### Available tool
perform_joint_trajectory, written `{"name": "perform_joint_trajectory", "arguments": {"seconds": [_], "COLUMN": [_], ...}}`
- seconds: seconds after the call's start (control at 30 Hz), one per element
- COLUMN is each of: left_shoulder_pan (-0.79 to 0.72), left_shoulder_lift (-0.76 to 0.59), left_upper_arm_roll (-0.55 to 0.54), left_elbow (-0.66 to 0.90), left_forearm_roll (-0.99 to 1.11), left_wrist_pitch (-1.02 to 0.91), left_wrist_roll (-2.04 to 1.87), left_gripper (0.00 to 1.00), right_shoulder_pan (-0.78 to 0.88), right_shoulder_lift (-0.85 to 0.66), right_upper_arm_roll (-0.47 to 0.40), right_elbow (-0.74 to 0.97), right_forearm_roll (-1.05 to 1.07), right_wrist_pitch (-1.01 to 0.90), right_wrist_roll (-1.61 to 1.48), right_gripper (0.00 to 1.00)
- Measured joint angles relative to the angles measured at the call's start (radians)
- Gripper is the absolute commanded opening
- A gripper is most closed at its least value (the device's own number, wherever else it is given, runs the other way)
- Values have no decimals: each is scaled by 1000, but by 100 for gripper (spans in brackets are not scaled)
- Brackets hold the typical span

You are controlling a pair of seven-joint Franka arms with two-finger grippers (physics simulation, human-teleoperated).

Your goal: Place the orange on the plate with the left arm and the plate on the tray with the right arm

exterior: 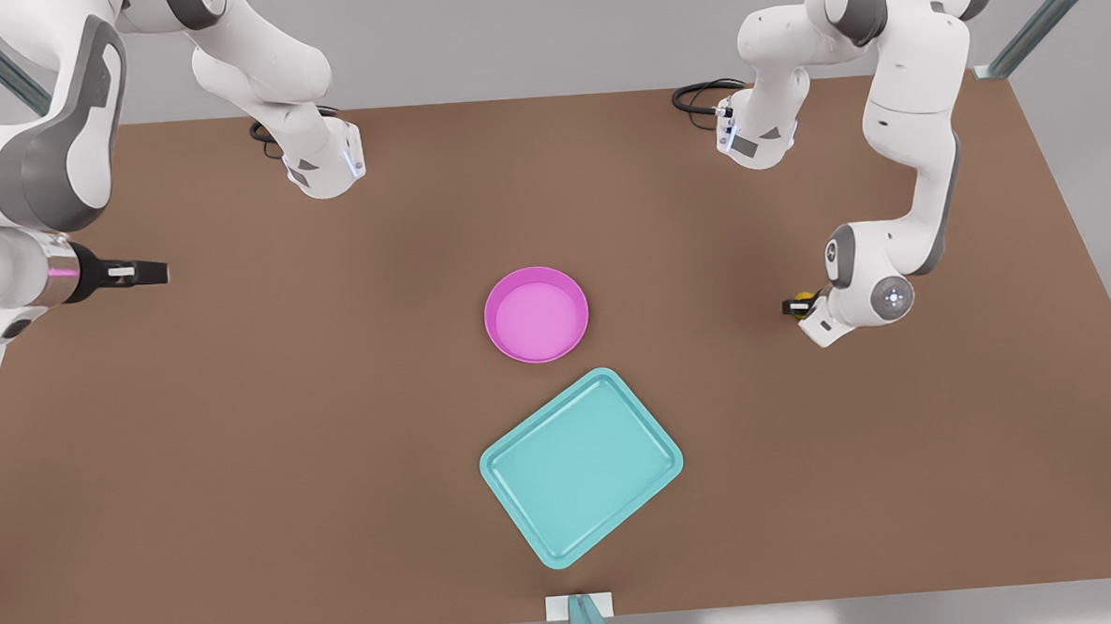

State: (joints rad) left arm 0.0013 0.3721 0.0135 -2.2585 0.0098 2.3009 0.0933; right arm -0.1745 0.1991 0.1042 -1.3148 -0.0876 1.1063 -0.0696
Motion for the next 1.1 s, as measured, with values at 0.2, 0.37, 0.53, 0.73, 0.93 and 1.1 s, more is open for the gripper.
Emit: {"name": "perform_joint_trajectory", "arguments": {"seconds": [0.2,0.37,0.53,0.73,0.93,1.1], "left_shoulder_pan": [-280,-710,-826,-800,-801,-258], "left_shoulder_lift": [-91,51,223,273,-1,-153], "left_upper_arm_roll": [-46,-60,-88,-72,391,102], "left_elbow": [52,332,587,657,831,856], "left_forearm_roll": [-22,-115,-145,-152,-165,-94], "left_wrist_pitch": [-71,-130,-178,-189,-556,-814], "left_wrist_roll": [-67,-222,-405,-570,-607,-498], "left_gripper": [72,72,72,100,100,100], "right_shoulder_pan": [-12,-13,-9,-12,-7,288], "right_shoulder_lift": [-40,-66,-97,-91,-62,184], "right_upper_arm_roll": [0,0,1,1,4,57], "right_elbow": [-51,-101,-139,-154,-222,-305], "right_forearm_roll": [-1,-3,-1,6,40,189], "right_wrist_pitch": [-6,-4,13,32,66,364], "right_wrist_roll": [-3,-7,-9,-11,-10,36], "right_gripper": [100,100,100,100,100,100]}}
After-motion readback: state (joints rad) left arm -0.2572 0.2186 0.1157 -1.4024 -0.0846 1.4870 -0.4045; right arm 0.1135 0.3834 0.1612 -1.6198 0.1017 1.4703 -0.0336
